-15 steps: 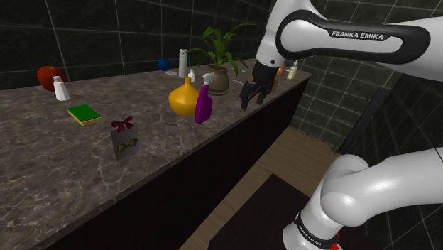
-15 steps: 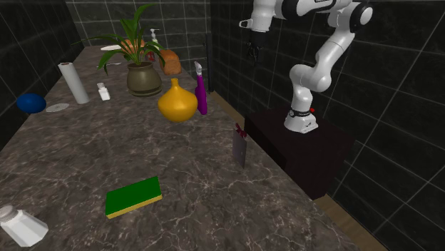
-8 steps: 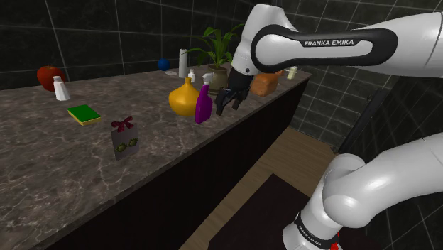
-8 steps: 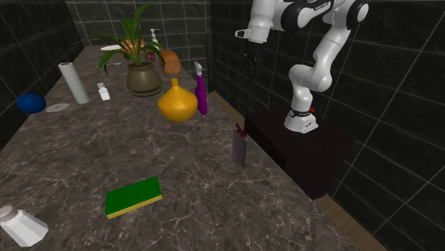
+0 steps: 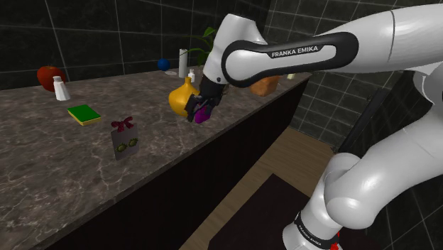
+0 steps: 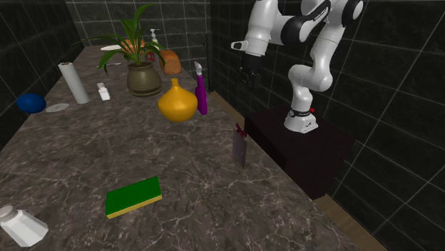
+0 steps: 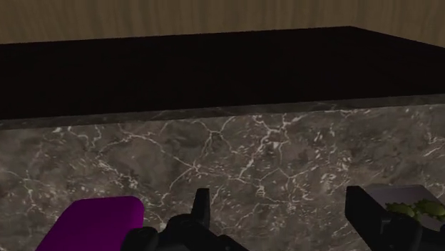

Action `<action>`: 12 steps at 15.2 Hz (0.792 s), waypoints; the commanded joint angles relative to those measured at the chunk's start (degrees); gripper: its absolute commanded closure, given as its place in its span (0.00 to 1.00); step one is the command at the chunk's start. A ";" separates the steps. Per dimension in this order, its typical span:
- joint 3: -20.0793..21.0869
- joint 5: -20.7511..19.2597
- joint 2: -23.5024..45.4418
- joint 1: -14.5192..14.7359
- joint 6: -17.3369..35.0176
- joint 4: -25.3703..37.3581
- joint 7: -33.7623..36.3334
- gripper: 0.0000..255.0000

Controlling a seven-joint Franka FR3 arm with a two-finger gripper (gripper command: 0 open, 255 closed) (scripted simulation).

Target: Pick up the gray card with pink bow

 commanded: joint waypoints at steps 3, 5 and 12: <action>2.05 0.68 5.65 1.67 5.56 2.71 0.61 0.00; 3.10 0.71 8.63 2.41 8.01 4.50 1.02 0.00; 6.63 -1.01 19.33 4.84 15.22 12.36 3.15 0.00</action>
